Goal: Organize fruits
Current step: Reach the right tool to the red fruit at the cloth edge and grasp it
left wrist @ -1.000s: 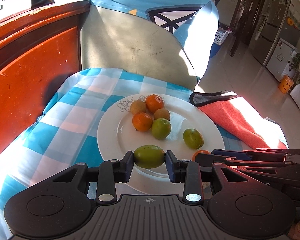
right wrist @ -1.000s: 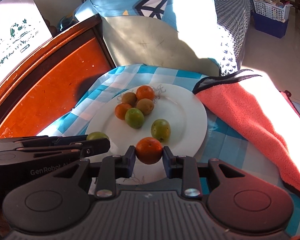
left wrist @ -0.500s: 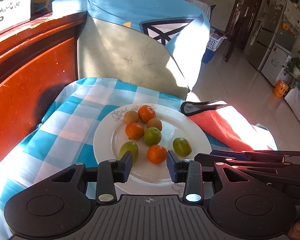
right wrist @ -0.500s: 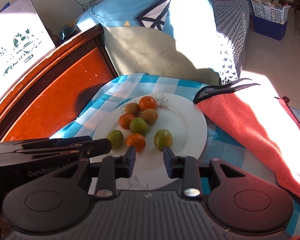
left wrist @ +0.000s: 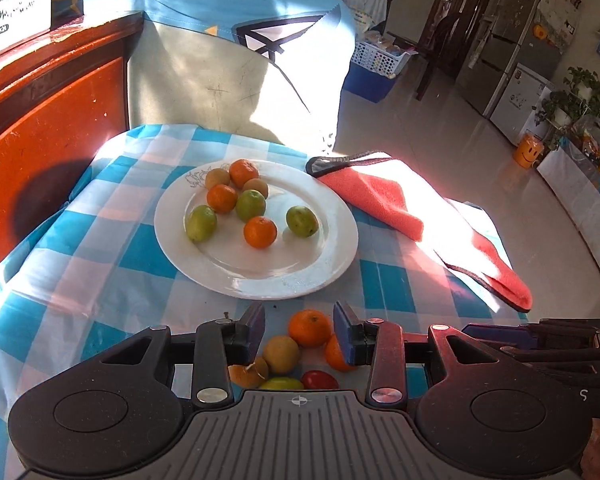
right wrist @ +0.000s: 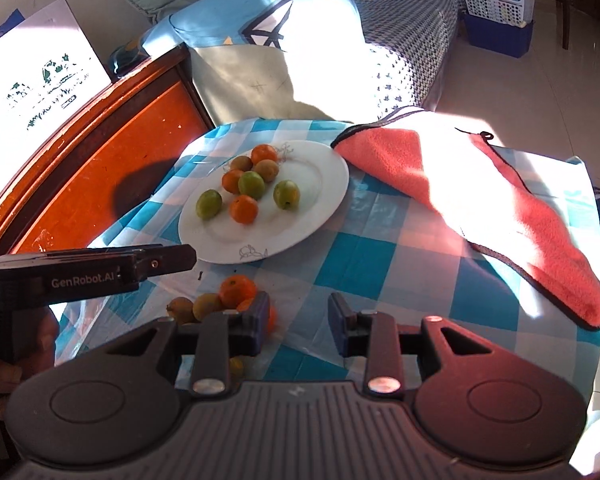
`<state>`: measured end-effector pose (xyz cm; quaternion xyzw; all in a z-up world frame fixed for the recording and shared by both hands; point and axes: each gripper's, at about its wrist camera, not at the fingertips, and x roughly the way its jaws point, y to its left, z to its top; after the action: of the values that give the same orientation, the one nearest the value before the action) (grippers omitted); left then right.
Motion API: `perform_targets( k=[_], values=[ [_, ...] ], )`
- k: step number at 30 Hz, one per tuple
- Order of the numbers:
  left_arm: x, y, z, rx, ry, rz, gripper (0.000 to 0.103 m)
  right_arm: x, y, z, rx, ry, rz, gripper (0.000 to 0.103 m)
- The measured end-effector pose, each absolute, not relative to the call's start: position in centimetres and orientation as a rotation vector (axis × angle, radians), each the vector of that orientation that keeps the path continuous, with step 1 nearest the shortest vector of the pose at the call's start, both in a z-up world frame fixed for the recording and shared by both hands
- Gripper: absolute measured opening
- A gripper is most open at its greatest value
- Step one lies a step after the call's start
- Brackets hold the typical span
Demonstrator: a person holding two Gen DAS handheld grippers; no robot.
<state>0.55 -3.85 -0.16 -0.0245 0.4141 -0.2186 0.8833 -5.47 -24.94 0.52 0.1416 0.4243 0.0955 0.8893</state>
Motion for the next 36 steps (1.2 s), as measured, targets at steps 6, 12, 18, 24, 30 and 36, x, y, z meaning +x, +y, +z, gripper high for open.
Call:
perform_targets(
  k=[6, 12, 18, 24, 30, 36],
  values=[
    [-3.8, -5.3, -0.2, -0.022, 0.874, -0.559, 0.037, -11.4, -26.2, 1.0, 0.286, 0.924, 0.147, 0.035],
    [-7.8, -6.8, -0.6, 0.004, 0.892, -0.666, 0.037, -16.7, -27.5, 1.4, 0.313, 0.989, 0.041, 0.036],
    [-11.1, -8.0, -0.7, 0.028, 0.892, -0.762, 0.037, -20.9, -27.3, 1.4, 0.291, 1.107, -0.072, 0.036],
    [-12.4, -8.2, -0.5, 0.041, 0.879, -0.795, 0.037, -23.4, -28.1, -0.5, 0.417, 1.237, -0.162, 0.036],
    [-12.0, -7.8, -0.5, 0.027, 0.874, -0.776, 0.037, -23.5, -28.2, -1.5, 0.463, 1.240, -0.213, 0.033],
    [-11.9, -7.5, -0.3, 0.020, 0.870, -0.765, 0.037, -22.4, -28.0, -2.7, 0.455, 1.257, -0.271, 0.033]
  ],
)
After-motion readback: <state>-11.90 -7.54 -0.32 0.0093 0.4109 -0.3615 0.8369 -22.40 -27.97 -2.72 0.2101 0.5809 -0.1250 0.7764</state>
